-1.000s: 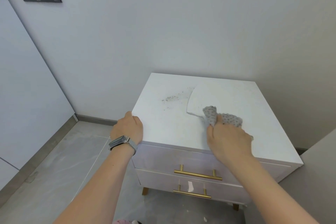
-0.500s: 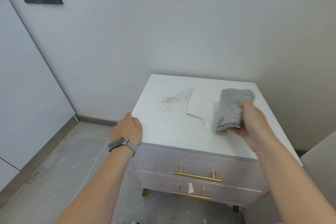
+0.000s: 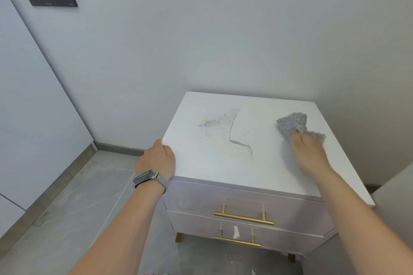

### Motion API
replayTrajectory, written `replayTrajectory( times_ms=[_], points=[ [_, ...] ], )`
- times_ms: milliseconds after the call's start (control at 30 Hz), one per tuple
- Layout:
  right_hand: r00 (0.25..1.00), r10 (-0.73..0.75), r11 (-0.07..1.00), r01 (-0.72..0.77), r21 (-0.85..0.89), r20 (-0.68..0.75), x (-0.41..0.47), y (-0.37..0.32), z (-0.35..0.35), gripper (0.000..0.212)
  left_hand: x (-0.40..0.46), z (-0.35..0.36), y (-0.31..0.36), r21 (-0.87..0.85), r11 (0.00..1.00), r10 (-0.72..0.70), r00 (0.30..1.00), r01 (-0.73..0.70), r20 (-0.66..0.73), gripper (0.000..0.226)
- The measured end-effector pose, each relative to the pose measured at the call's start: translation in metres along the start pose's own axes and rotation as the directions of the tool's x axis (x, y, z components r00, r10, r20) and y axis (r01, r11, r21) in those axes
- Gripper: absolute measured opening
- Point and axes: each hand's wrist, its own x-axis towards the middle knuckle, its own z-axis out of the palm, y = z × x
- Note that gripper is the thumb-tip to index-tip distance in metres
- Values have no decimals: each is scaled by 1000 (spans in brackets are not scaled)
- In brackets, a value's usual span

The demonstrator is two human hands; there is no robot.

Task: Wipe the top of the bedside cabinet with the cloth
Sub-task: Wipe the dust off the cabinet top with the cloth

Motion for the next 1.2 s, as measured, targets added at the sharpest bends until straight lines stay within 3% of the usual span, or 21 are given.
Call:
replayTrajectory(
  times_ms=[300, 433, 467, 533, 600, 667, 767, 833, 900, 1033, 1200],
  points=[
    [955, -199, 979, 202, 13, 219, -19, -48, 47, 45, 0, 0, 0, 3, 1000, 2, 1000, -2, -2, 22],
    [962, -115, 985, 78, 155, 247, -14, -53, 50, 49, 0, -1, 1, 8, 1000, -2, 1000, 2, 2, 22],
    [969, -57, 957, -16, 291, 240, -9, -52, 48, 50, 0, -2, 1, 11, 1000, -3, 1000, 3, 5, 22],
    [967, 53, 783, -194, 591, 247, 2, -49, 37, 45, 0, -1, 1, 8, 1000, -2, 1000, 2, 8, 23],
    [972, 127, 643, -233, 730, 198, 14, -40, 22, 33, 0, -1, 0, 1, 1000, -5, 1000, 5, 8, 23],
    [977, 200, 609, -185, 771, 77, 27, -32, 7, 32, 0, 0, 0, 6, 1000, -6, 1000, 6, 6, 23],
    [960, 235, 756, -82, 650, -151, 47, -28, -6, 51, 0, 1, 0, 18, 1000, 6, 1000, -6, -5, 24],
    [963, 125, 884, 2, 468, -241, 59, -30, -8, 49, 2, 3, 0, 33, 999, 8, 1000, -8, -15, 27],
    [985, 26, 955, 26, 294, -172, 74, -31, -4, 48, 3, 6, 0, 45, 999, 1, 1000, 1, -24, 28],
    [993, -24, 999, 28, -35, 116, 99, -42, 23, 50, 4, 9, -3, 37, 999, -3, 999, 5, -35, 20],
    [973, -80, 990, 103, -94, 218, 119, -68, 53, 55, 6, 12, -4, 42, 999, -5, 999, 7, -47, 21]
  ],
)
